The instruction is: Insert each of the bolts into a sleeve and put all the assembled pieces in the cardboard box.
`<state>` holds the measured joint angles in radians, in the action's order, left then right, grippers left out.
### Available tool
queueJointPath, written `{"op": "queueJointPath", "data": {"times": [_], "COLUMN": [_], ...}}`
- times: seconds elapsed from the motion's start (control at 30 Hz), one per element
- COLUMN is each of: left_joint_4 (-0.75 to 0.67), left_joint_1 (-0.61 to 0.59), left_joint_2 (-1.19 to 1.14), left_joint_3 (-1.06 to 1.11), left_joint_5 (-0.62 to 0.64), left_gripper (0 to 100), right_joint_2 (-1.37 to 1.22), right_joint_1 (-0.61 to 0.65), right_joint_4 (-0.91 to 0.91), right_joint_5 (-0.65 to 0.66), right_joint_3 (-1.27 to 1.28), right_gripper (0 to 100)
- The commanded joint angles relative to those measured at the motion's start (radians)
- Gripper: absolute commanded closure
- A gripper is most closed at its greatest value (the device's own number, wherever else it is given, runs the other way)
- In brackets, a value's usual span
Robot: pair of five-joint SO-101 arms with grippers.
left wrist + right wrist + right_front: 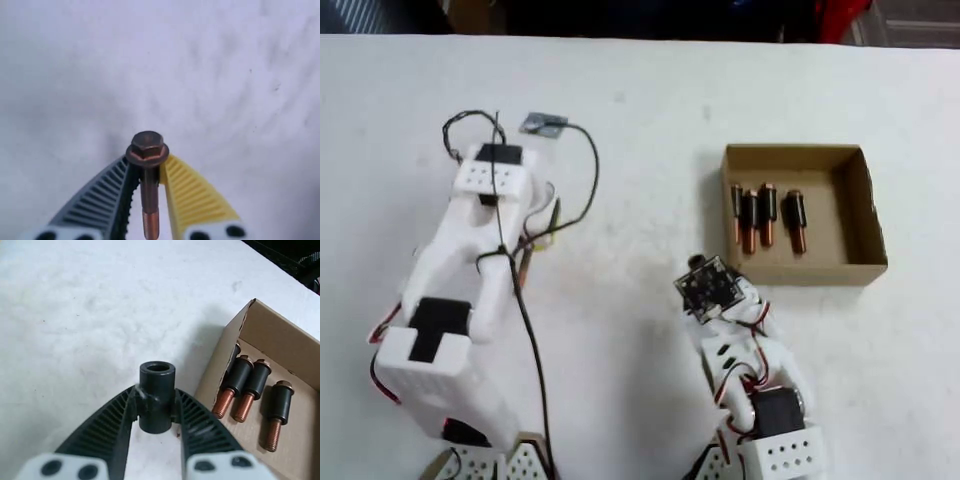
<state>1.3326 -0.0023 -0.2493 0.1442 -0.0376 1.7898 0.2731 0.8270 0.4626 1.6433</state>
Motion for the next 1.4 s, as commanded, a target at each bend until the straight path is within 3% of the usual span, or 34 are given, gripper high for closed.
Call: {"op": "queueJointPath", "data": {"times": [0.0, 0.13, 0.33, 0.6, 0.77, 1.07, 1.37], "left_joint_4": [-0.017, -0.100, -0.129, -0.133, -0.135, -0.137, -0.157], "left_joint_1": [0.024, 0.041, 0.036, 0.038, 0.056, 0.071, -0.022], "left_joint_2": [0.008, 0.008, 0.008, 0.008, 0.008, 0.012, 0.018], "left_joint_3": [0.029, 0.097, 0.112, 0.112, 0.109, 0.100, 0.012], "left_joint_5": [-0.017, -0.029, -0.115, -0.114, -0.114, -0.114, -0.114], "left_gripper": [98, 98, 98, 98, 98, 97, 98], "right_joint_2": [0.012, 0.012, 0.012, 0.012, 0.007, 0.010, 0.008], "right_joint_1": [0.044, 0.145, 0.157, 0.166, 0.239, 0.300, 0.303], "right_joint_4": [-0.025, -0.036, -0.137, -0.291, -0.386, -0.432, -0.549], "right_joint_5": [0.003, -0.015, -0.295, -0.307, -0.301, -0.301, -0.341], "right_joint_3": [-0.012, -0.015, -0.018, -0.005, 0.048, 0.048, 0.048], "right_gripper": [98.1, 98.1, 98.2, 98.1, 98.1, 98.1, 98.1]}}
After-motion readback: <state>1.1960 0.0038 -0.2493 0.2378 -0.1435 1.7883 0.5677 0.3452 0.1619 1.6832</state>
